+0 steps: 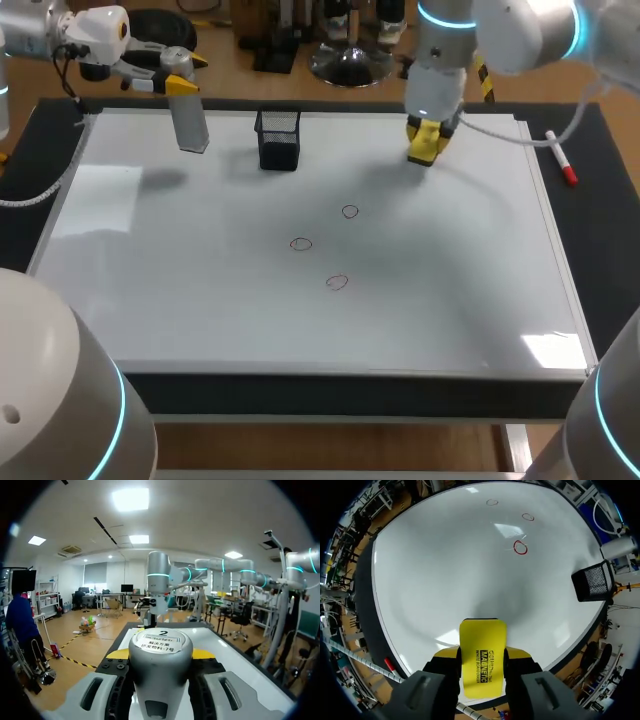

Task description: Pick up the inspection probe, press it on each red-marked spot on the whiteboard one by one, put down the probe, pick up the eraser, and wipe off all the red marks.

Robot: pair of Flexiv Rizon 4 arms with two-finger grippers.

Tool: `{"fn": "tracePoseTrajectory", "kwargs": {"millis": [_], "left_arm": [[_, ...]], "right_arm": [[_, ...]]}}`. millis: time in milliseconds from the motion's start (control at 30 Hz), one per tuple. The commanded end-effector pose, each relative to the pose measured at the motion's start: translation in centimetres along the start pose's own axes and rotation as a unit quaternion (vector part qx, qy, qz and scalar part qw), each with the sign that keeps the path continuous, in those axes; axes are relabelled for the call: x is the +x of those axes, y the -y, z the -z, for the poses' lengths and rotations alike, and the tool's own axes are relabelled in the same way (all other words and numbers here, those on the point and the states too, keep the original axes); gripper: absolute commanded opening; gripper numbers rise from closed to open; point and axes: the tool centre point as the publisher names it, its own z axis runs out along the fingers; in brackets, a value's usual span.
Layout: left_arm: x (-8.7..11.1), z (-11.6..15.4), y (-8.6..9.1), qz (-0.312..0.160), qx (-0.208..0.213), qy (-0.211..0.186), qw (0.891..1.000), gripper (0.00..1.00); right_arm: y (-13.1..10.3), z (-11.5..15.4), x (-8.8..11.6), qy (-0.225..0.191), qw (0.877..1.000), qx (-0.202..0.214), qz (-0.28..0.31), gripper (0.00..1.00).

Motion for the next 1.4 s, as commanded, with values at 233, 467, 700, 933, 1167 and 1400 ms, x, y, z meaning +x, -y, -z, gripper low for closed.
{"fn": "tracePoseTrajectory", "kwargs": {"millis": [233, 467, 700, 933, 1167, 1400], "left_arm": [[0.0, 0.0, 0.1, -0.001, 0.0, 0.0, 1.0, 0.0], [0.0, 0.0, 0.1, -0.001, 0.0, 0.0, 1.0, 0.0], [0.0, 0.0, 0.1, -0.001, 0.0, 0.0, 1.0, 0.0], [0.0, 0.0, 0.1, -0.001, 0.0, 0.0, 1.0, 0.0], [0.0, 0.0, 0.1, -0.001, 0.0, 0.0, 1.0, 0.0], [0.0, 0.0, 0.1, -0.001, 0.0, 0.0, 1.0, 0.0]], "right_arm": [[-2.4, 0.9, 5.3, 0.001, 1.0, -0.001, -0.021, 0.0], [-3.0, 0.6, 7.1, 0.006, 0.999, -0.006, -0.038, 0.0], [-3.1, 0.6, 7.6, 0.024, 0.999, -0.015, -0.041, 0.0], [-3.1, 0.6, 7.6, 0.024, 0.999, -0.015, -0.041, 0.0], [-3.1, 0.6, 7.6, 0.024, 0.999, -0.015, -0.041, 0.0], [-3.1, 0.6, 7.6, 0.024, 0.999, -0.015, -0.041, 0.0]]}}
